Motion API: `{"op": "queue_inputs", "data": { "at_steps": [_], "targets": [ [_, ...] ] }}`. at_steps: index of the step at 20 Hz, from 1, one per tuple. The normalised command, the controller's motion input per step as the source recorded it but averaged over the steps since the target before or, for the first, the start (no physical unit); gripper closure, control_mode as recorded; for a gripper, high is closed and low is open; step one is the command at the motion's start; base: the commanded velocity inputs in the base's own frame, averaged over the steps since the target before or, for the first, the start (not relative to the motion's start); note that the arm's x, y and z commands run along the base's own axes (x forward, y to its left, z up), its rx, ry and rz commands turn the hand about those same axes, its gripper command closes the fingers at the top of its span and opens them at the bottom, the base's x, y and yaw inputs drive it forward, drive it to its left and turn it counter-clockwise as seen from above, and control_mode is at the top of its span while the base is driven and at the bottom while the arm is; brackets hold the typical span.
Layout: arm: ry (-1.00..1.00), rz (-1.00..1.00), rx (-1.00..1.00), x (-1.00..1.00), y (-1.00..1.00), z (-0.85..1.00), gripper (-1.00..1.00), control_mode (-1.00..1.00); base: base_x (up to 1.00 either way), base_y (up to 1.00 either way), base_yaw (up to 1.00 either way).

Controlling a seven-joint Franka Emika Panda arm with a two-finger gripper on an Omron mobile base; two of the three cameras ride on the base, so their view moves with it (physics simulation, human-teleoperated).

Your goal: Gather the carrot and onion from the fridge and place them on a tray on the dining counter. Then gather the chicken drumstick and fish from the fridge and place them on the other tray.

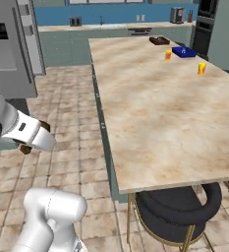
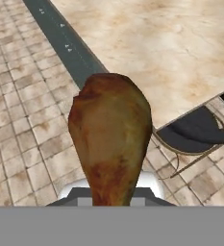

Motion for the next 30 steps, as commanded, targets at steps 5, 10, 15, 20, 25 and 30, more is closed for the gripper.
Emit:
{"op": "queue_inputs", "data": {
  "at_steps": [5,10,15,20,25,30],
  "targets": [
    [0.00,0.00,0.00,0.00,0.00,0.00,1.00,1.00,-0.39,-0.48,-0.15],
    [0.00,0.00,0.00,0.00,0.00,0.00,1.00,1.00,0.04,-1.00,-0.05],
    [0.00,0.00,0.00,0.00,0.00,0.00,1.00,1.00,0.17,-1.00,0.00],
    [0.00,0.00,0.00,0.00,0.00,0.00,1.00,1.00,0.17,-1.00,0.00],
    [0.00,0.00,0.00,0.00,0.00,0.00,1.00,1.00,0.14,-1.00,0.00],
    [0.00,0.00,0.00,0.00,0.00,0.00,1.00,1.00,0.14,-1.00,0.00]
  ]
}}
